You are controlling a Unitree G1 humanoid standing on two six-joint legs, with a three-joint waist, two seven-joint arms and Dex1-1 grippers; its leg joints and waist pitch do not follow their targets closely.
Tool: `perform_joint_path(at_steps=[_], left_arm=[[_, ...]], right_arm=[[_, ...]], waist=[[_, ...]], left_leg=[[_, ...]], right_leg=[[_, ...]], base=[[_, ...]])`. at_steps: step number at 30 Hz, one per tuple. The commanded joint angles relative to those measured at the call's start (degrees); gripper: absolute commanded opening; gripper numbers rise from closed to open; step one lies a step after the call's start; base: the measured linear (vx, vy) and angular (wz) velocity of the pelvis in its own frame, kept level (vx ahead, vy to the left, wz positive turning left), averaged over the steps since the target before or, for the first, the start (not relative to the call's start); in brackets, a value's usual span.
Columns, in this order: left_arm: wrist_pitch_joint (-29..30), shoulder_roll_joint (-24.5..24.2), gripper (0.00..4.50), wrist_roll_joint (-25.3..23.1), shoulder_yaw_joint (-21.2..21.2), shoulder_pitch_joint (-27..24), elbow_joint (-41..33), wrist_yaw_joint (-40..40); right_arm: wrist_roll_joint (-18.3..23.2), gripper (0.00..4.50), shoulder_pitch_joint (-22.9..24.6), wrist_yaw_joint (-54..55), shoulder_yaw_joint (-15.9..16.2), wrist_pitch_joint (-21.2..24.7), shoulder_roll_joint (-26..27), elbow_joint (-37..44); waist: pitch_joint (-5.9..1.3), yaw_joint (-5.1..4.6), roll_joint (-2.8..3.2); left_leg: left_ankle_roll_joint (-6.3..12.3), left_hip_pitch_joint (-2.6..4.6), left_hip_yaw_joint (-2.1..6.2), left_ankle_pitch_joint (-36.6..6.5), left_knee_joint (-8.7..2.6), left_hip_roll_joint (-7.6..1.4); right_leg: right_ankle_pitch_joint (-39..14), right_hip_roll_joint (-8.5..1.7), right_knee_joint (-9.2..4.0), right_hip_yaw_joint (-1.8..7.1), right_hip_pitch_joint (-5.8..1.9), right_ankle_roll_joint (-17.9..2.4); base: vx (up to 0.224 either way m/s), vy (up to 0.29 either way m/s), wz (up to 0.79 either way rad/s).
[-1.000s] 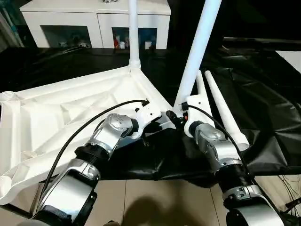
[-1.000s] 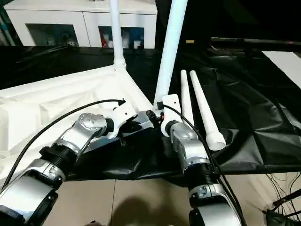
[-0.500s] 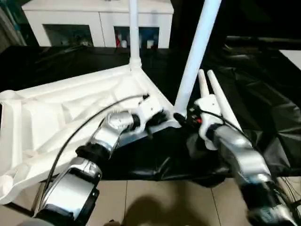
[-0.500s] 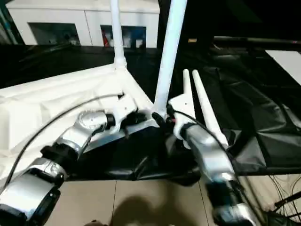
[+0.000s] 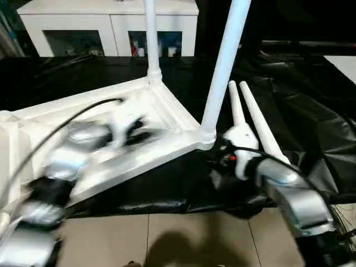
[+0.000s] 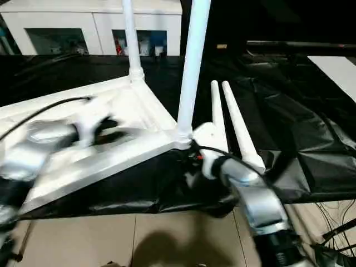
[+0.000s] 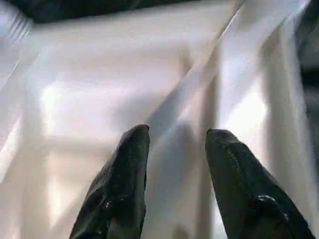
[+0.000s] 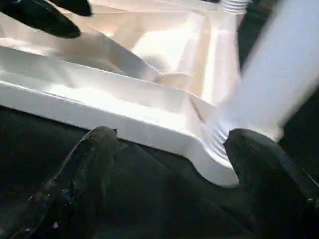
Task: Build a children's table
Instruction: Rotate table base
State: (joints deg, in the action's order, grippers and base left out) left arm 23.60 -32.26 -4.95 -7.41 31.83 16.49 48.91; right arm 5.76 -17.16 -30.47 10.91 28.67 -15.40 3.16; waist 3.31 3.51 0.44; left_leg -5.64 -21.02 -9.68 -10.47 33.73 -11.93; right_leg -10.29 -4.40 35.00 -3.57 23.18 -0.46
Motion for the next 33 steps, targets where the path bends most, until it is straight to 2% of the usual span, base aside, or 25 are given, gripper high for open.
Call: perform_joint_path(at_steps=[1,2,4,5,6,7,8,9,10,11,13,17,18,20,23,28,29,33], left_arm=[[4.4,-4.0,2.39,-0.4,2.6,-3.1,-7.7,1.2],[6.1,-4.8,2.42,0.9,3.4,-4.0,-9.9,2.0],[7.0,-6.2,2.67,2.8,4.4,-5.4,-12.8,3.9],[8.5,-8.3,2.80,6.5,5.6,-7.3,-16.6,7.1],[10.0,-10.3,2.80,11.1,7.1,-9.5,-20.6,10.7],[10.7,-11.3,2.85,14.6,8.3,-10.9,-22.8,13.2],[12.3,-12.4,2.85,16.7,9.1,-12.1,-24.6,14.9],[12.3,-12.4,2.98,16.7,9.1,-12.1,-24.6,14.9],[12.8,-14.9,3.13,18.6,9.3,-14.4,-27.0,18.6],[14.5,-15.9,3.21,18.9,9.2,-15.5,-28.4,19.9],[16.3,-17.5,3.31,18.9,8.6,-17.5,-31.0,21.8],[17.4,-20.5,3.68,16.7,3.6,-20.1,-33.5,23.4],[17.2,-21.3,3.73,16.1,2.7,-20.5,-33.7,23.3],[16.7,-22.3,3.91,14.8,0.7,-20.7,-33.7,22.3],[16.1,-22.9,4.08,10.6,-3.3,-19.5,-31.3,19.7],[15.7,-21.6,4.42,6.6,-4.6,-17.4,-29.0,16.2],[14.6,-20.9,4.42,4.5,-5.0,-16.2,-26.9,13.6],[13.4,-19.9,4.42,3.1,-5.6,-14.6,-24.8,10.7]], right_arm=[[-1.7,3.79,-2.0,2.7,0.4,0.1,1.4,-2.9],[-1.8,3.79,-2.3,2.9,0.5,0.2,1.7,-3.3],[-1.9,3.79,-2.5,3.0,0.7,0.2,2.0,-3.8],[-2.0,3.79,-2.8,3.0,1.0,0.2,2.2,-4.3],[-1.8,3.79,-2.9,2.7,1.4,0.3,2.1,-4.4],[-1.7,3.79,-3.0,2.3,1.7,0.4,2.0,-4.4],[-1.7,3.79,-3.0,2.0,2.0,0.4,1.9,-4.3],[-1.7,3.79,-3.0,2.0,2.0,0.4,1.9,-4.3],[-1.8,3.79,-3.0,1.4,2.4,0.3,1.7,-4.5],[-1.9,3.79,-3.0,1.2,2.6,0.2,1.6,-4.8],[-2.4,3.79,-3.2,0.8,2.9,-0.1,1.5,-5.4],[-2.6,3.79,-3.3,0.4,3.3,-0.5,1.5,-6.0],[-2.6,3.79,-3.4,0.4,3.3,-0.6,1.5,-6.1],[-2.7,3.79,-3.5,0.3,3.4,-0.7,1.4,-6.3],[-2.7,3.79,-3.8,0.3,3.4,-0.8,1.2,-6.5],[-3.0,3.79,-3.8,0.4,3.3,-1.2,0.9,-6.9],[-3.0,3.79,-3.7,0.5,3.3,-1.2,0.9,-6.9],[-3.2,3.79,-3.7,0.6,3.3,-1.3,0.9,-7.0]], waist=[[-3.68,-0.21,0.22],[-3.75,-0.13,0.39],[-3.61,-0.12,0.21],[-3.61,0.04,0.29],[-3.68,0.27,-0.09],[-3.49,0.12,-0.16],[-3.53,0.25,-0.31],[-3.54,0.23,-0.13],[-3.43,0.25,-0.28],[-3.48,0.22,-0.29],[-3.25,-0.07,-0.61],[-3.24,0.03,-0.59],[-3.15,-0.06,-0.68],[-3.18,0.00,-0.65],[-3.30,-0.04,-0.64],[-3.47,0.09,-0.53],[-3.46,0.08,-0.56],[-3.34,0.13,-0.67]], left_leg=[[-0.34,0.45,0.20,-11.3,-4.48,-1.11],[-0.52,0.56,0.21,-11.2,-4.41,-1.07],[-0.53,0.67,0.07,-11.1,-4.39,-1.01],[-0.55,0.88,-0.08,-11.4,-4.35,-0.97],[-0.72,0.67,0.08,-10.9,-4.41,-1.06],[-0.66,0.54,-0.05,-10.9,-4.58,-0.95],[-0.70,0.86,-0.13,-11.1,-4.41,-0.93],[-0.76,0.85,-0.12,-11.0,-4.42,-0.95],[-0.66,0.89,-0.26,-11.3,-4.38,-0.83],[-0.69,0.63,-0.11,-10.9,-4.47,-0.81],[-0.63,0.69,-0.19,-11.6,-4.64,-0.78],[-0.93,1.01,-0.21,-12.7,-4.61,-0.87],[-0.92,0.82,-0.14,-12.8,-4.70,-0.87],[-1.04,0.88,-0.12,-13.0,-4.65,-0.83],[-1.31,0.86,-0.13,-12.2,-4.53,-0.79],[-1.57,0.86,-0.15,-11.2,-4.34,-0.67],[-1.55,0.77,-0.13,-11.4,-4.33,-0.63],[-1.75,0.68,-0.01,-13.4,-4.26,-0.52]], right_leg=[[-10.2,-2.83,-3.44,2.39,-2.76,-11.5],[-10.3,-2.96,-3.33,2.43,-2.74,-11.6],[-10.3,-2.83,-3.45,2.52,-2.59,-11.6],[-10.3,-2.74,-3.53,2.57,-2.34,-11.7],[-9.8,-3.09,-3.05,2.56,-2.62,-12.0],[-10.3,-2.75,-3.22,2.51,-2.47,-11.7],[-10.2,-2.80,-3.18,2.55,-2.25,-11.8],[-9.9,-2.84,-2.99,2.57,-2.27,-12.0],[-9.8,-2.64,-3.22,2.59,-2.21,-11.5],[-9.7,-2.74,-2.97,2.55,-2.53,-11.3],[-11.6,-2.66,-3.29,2.63,-2.40,-10.3],[-13.6,-2.71,-3.51,2.75,-2.13,-9.8],[-13.9,-2.65,-3.51,2.77,-2.23,-9.4],[-14.2,-2.66,-3.51,2.82,-2.16,-9.0],[-13.2,-2.61,-3.45,2.83,-2.27,-8.9],[-11.3,-2.55,-3.29,2.80,-2.41,-9.6],[-11.5,-2.54,-3.26,2.79,-2.49,-9.7],[-15.7,-2.65,-3.62,2.80,-2.45,-8.6]], base=[[0.000,0.000,0.00],[0.000,0.000,0.00],[0.000,0.000,0.00],[0.000,0.000,0.00],[0.000,0.000,0.00],[0.000,0.000,0.00],[0.000,0.000,0.00],[0.000,0.000,0.00],[0.000,0.000,0.00],[0.000,0.000,0.00],[0.000,0.000,0.00],[0.000,0.000,0.00],[0.000,0.000,0.00],[0.000,0.000,0.00],[0.000,0.000,0.00],[0.000,0.000,0.00],[0.000,0.000,0.00],[0.000,0.000,0.00]])
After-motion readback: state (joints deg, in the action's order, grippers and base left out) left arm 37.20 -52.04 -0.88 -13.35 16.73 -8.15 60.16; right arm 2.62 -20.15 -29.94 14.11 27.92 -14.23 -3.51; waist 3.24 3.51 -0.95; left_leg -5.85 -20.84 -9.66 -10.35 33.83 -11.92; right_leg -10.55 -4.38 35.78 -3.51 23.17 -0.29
